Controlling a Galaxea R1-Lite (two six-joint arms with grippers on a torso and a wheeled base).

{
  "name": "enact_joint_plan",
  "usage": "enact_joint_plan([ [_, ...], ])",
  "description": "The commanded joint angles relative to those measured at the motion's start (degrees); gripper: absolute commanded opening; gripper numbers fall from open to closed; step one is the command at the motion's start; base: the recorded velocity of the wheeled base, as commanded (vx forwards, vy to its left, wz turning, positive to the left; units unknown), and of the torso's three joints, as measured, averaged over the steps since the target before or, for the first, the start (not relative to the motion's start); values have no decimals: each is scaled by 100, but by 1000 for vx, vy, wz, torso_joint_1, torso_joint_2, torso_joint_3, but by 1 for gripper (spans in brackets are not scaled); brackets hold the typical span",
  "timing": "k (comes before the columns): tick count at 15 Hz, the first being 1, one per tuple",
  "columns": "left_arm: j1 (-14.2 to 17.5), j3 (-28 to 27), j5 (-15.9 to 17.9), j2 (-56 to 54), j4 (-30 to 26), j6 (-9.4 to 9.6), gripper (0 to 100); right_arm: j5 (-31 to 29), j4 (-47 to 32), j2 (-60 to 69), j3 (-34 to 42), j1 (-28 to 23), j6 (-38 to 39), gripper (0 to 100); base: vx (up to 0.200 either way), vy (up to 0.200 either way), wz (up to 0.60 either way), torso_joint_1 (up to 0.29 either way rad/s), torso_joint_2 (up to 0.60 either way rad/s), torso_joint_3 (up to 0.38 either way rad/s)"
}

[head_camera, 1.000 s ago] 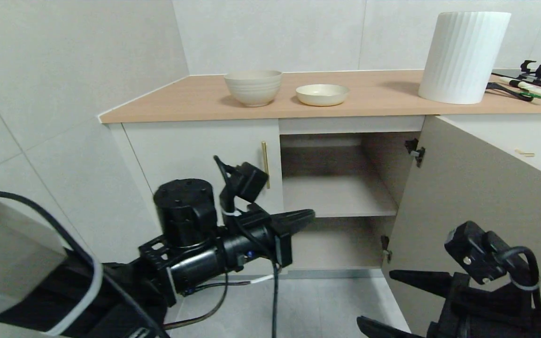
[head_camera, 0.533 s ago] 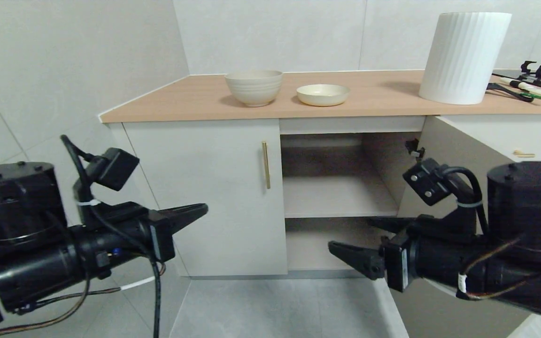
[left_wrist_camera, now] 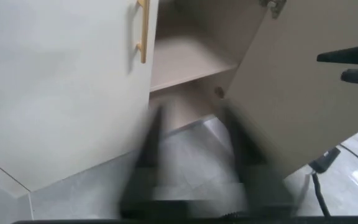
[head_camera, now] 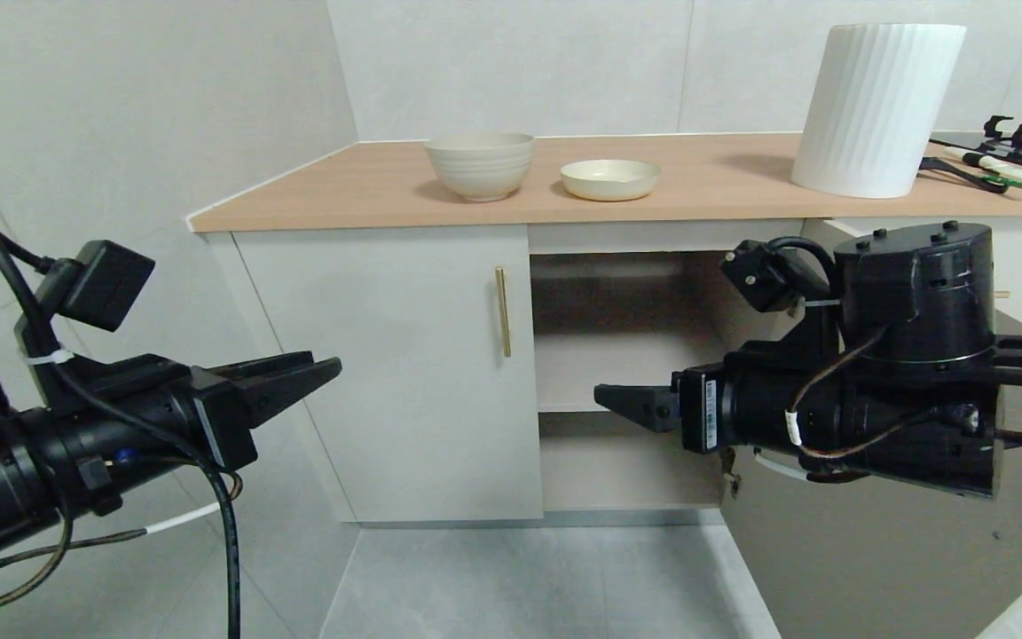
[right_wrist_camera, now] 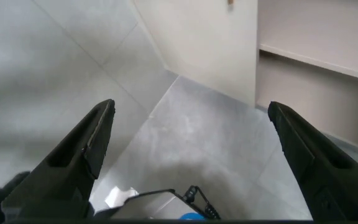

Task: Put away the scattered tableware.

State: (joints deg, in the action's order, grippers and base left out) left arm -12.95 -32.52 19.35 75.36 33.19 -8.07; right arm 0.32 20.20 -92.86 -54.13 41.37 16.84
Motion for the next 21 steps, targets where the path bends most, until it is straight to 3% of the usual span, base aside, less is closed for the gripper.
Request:
enact_joint_plan([
  [1,29,-35,-1,93,3,-10,100,-5,-7,-31,-10,-33,4,100,0,0,0,0,0,0],
  [9,178,-61,-10,119,12,-10,100,-23,-113,-84,-19,-24,4,100,0,0,0,0,0,0],
  [18,258,-114,-1,128,-6,-10,100,-23,-113,-92,7,-7,-5,100,200,0,0,3,2,2],
  [21,258,-105,-10,154,20,7,100,-23,-122,-110,7,-7,4,100,0,0,0,0,0,0],
])
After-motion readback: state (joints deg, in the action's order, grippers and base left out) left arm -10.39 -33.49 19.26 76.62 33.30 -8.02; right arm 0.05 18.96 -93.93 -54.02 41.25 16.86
